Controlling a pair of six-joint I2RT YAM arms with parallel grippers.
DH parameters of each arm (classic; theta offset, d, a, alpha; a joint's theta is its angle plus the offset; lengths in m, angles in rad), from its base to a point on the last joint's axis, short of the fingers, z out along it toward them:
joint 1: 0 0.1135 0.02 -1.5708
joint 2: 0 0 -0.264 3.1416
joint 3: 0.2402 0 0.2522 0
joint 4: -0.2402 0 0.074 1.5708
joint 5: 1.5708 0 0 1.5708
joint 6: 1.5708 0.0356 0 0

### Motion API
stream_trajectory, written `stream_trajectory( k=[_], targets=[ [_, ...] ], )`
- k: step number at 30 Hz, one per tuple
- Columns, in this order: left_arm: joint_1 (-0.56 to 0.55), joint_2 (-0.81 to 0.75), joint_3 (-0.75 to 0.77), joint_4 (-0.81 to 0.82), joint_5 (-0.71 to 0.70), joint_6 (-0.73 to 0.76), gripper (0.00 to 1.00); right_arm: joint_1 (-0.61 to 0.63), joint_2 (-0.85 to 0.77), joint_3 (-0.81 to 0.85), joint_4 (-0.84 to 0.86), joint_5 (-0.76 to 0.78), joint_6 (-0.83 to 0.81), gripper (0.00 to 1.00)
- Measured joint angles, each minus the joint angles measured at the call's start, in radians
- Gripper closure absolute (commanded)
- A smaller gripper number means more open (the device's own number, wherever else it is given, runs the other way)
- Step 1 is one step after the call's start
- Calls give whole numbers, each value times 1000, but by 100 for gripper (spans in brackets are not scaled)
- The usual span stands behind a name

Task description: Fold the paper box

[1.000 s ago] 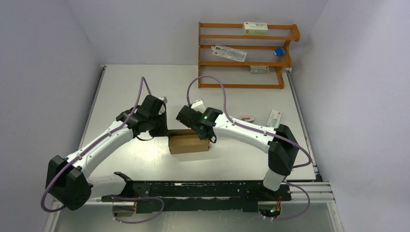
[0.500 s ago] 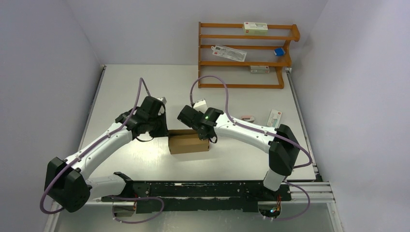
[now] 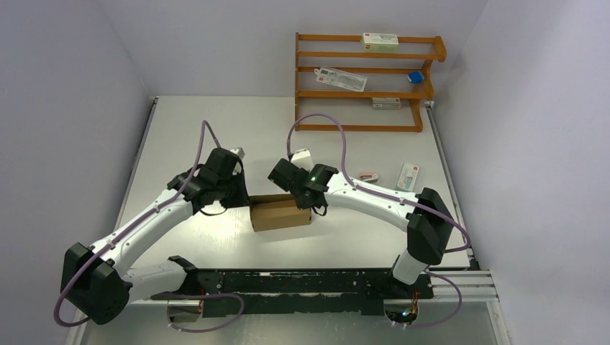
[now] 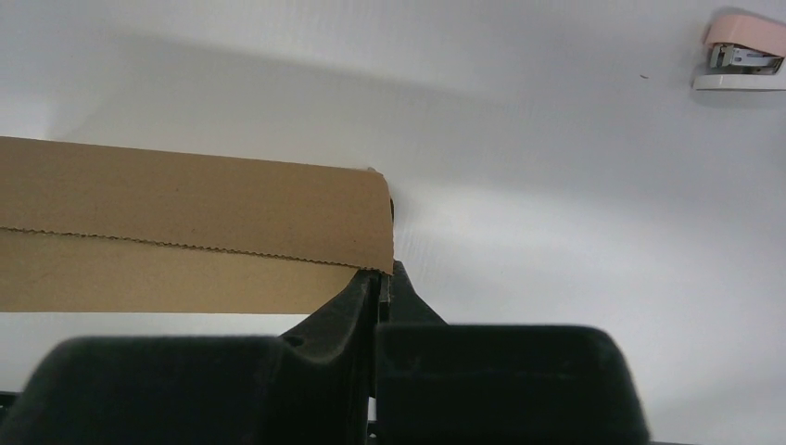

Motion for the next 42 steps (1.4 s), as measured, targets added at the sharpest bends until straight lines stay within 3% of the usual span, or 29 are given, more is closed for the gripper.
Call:
stream_trajectory(
  k=[18,25,42],
  targets=[
    [-56,-106,-114,77,-47,-54,95,1,-66,-95,103,11,28,100],
    [-84,-167,-183,129,-67,-91,95,2,-128,-179,189,3,32,94],
    [-89,-237,-288,259,-114,-157,92,2,-175,-300,369,40,24,95]
  ],
)
